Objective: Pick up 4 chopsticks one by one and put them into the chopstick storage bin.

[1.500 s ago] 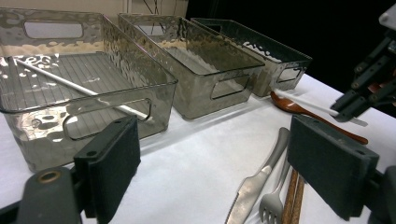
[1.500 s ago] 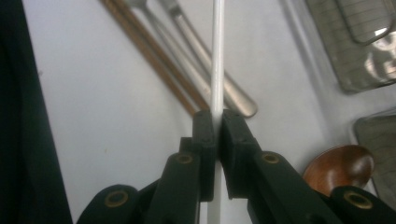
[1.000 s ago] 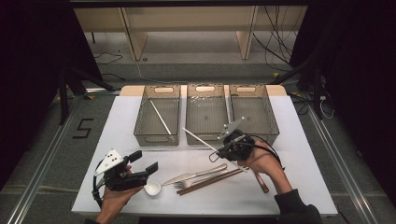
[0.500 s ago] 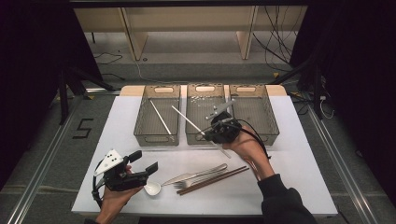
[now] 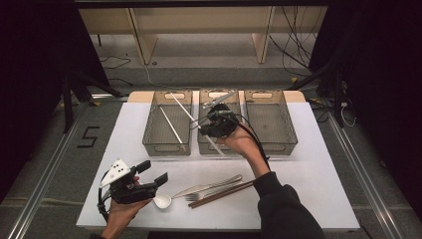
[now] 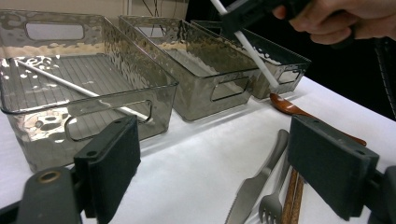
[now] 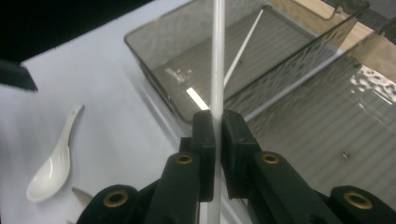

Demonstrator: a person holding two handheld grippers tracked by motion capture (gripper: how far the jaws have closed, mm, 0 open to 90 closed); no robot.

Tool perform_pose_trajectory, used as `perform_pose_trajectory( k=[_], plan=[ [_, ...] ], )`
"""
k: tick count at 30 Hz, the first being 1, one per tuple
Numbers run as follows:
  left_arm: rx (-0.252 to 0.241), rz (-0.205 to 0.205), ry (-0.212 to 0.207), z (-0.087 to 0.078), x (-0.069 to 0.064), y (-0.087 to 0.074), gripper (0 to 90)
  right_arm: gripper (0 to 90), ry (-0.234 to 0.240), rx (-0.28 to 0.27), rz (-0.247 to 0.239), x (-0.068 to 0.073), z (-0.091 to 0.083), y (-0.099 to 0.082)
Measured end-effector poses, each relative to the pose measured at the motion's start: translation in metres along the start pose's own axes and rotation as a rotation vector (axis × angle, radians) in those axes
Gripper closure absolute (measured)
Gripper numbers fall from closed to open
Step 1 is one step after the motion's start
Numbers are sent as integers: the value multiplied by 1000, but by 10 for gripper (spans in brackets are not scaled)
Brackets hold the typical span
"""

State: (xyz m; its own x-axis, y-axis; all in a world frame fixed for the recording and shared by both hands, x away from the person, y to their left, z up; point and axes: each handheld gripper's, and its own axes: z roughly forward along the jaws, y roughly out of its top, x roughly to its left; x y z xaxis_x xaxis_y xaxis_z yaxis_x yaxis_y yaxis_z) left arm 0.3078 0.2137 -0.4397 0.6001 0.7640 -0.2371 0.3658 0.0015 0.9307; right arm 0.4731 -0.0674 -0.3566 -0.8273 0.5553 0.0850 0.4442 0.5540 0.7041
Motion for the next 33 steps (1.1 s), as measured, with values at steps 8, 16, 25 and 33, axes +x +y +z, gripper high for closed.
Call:
perform_pose_trajectory(
  k=[8, 16, 25, 33],
  plan=[
    [-3, -2, -1, -1, 0, 0, 169, 851, 19, -41, 97, -3, 21, 23],
    [-3, -2, -5, -1, 0, 1, 169, 851, 8, -66, 140, -5, 40, 42],
    [-5, -3, -6, -1, 0, 1, 169, 851, 1, -100, 170, -1, 58, 64],
    [-6, -3, -8, -1, 0, 1, 169, 851, -14, -107, 202, -2, 72, 71]
  ],
)
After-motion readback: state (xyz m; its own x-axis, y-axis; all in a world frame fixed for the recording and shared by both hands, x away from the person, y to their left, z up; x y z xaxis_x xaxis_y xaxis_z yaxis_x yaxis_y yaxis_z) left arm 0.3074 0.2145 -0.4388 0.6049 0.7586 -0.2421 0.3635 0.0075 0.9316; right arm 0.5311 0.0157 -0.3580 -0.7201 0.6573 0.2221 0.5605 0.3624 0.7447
